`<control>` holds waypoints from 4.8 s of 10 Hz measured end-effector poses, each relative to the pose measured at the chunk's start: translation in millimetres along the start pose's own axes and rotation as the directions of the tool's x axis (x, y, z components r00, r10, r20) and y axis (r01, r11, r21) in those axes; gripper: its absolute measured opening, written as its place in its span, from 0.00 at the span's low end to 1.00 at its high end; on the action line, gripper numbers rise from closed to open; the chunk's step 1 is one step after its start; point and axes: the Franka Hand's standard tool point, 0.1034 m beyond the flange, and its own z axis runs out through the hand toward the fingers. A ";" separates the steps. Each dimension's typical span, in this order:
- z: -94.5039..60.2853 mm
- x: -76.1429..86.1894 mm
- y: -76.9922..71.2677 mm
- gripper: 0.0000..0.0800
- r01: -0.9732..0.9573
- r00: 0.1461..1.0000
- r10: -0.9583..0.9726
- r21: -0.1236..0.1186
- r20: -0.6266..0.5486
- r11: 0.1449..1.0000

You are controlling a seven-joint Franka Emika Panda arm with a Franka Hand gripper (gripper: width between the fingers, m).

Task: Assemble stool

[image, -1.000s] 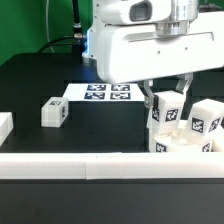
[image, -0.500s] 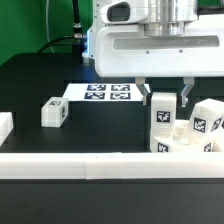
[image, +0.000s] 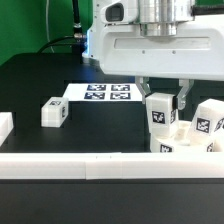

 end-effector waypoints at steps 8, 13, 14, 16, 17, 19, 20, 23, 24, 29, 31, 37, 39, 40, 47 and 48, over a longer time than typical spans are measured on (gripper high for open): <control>1.8 -0.9 1.1 0.42 -0.748 0.664 0.744 0.045 0.075 0.662; 2.3 0.1 4.5 0.42 -0.958 0.288 0.949 0.038 0.131 0.285; 2.5 0.1 5.9 0.42 -0.991 0.129 0.979 0.041 0.158 0.124; 3.3 -2.3 4.1 0.42 -0.999 -0.031 0.982 0.022 0.184 -0.036; 3.8 -2.5 3.9 0.42 -0.993 -0.116 0.975 0.010 0.189 -0.120; 4.2 -2.1 4.9 0.42 -0.977 -0.210 0.959 -0.007 0.192 -0.213; 4.3 -2.1 4.9 0.42 -0.978 -0.206 0.960 -0.007 0.191 -0.208; -15.1 0.6 0.3 0.76 -0.993 -0.111 0.970 0.005 0.216 -0.115; -23.9 1.5 -1.8 0.76 -0.995 -0.097 0.969 0.014 0.227 -0.103; -24.6 0.4 -1.6 0.81 -0.960 0.280 0.938 0.088 0.203 0.267; -25.0 -2.6 -5.2 0.81 -0.776 0.629 0.760 0.088 0.161 0.624; -26.3 -1.8 -12.6 0.81 -0.309 0.947 0.293 0.121 0.134 0.943; -26.2 -2.1 -12.0 0.81 -0.175 0.980 0.160 0.129 0.116 0.976; -26.1 -3.4 -10.6 0.81 0.022 0.995 -0.032 0.113 0.095 0.993; -24.1 -2.1 -4.9 0.81 0.554 0.828 -0.559 0.096 0.034 0.827; -23.1 -1.6 -3.3 0.81 0.670 0.739 -0.674 0.080 0.028 0.738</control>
Offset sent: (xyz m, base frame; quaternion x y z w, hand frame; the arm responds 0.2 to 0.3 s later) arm -0.0130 0.0014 -0.0087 0.0252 -0.0273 0.3922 0.9191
